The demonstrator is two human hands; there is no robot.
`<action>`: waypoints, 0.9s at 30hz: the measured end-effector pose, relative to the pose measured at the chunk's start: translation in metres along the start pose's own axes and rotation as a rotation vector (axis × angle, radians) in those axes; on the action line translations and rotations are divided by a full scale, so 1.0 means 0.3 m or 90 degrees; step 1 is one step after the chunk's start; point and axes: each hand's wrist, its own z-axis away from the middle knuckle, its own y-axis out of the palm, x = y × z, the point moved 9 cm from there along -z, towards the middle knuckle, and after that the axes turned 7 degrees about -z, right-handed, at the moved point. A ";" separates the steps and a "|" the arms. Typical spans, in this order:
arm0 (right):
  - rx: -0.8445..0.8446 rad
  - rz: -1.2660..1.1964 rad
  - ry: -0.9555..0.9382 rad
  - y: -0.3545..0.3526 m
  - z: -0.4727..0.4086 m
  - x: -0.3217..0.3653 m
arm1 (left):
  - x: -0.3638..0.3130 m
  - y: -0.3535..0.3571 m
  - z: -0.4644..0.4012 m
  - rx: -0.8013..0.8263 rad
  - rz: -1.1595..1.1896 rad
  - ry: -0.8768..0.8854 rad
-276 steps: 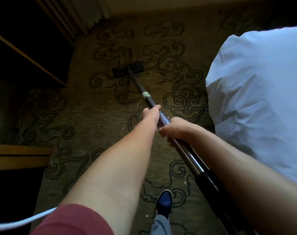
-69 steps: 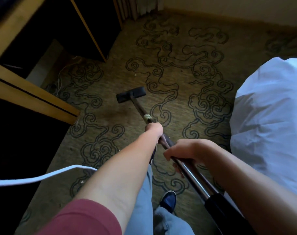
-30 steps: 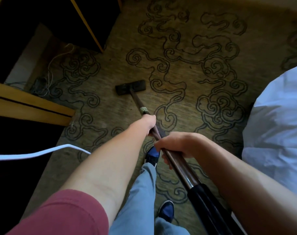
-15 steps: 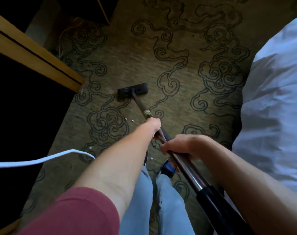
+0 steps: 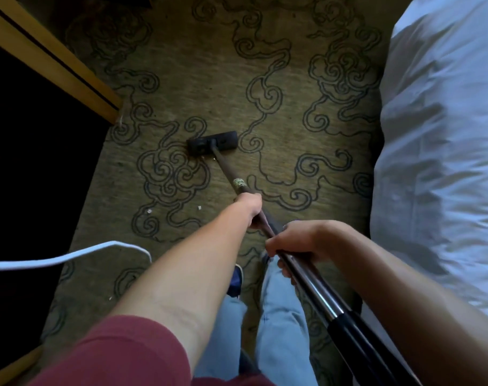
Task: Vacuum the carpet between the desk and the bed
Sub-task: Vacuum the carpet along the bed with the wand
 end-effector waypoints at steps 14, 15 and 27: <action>-0.075 0.084 -0.009 0.318 0.086 -0.652 | 0.661 0.259 0.307 0.049 -0.010 -0.039; -0.075 0.084 -0.014 0.336 0.084 -0.720 | 0.718 0.298 0.321 0.049 -0.005 -0.042; -0.061 0.114 -0.038 0.380 0.063 -1.469 | 1.254 0.779 0.510 0.040 0.016 -0.035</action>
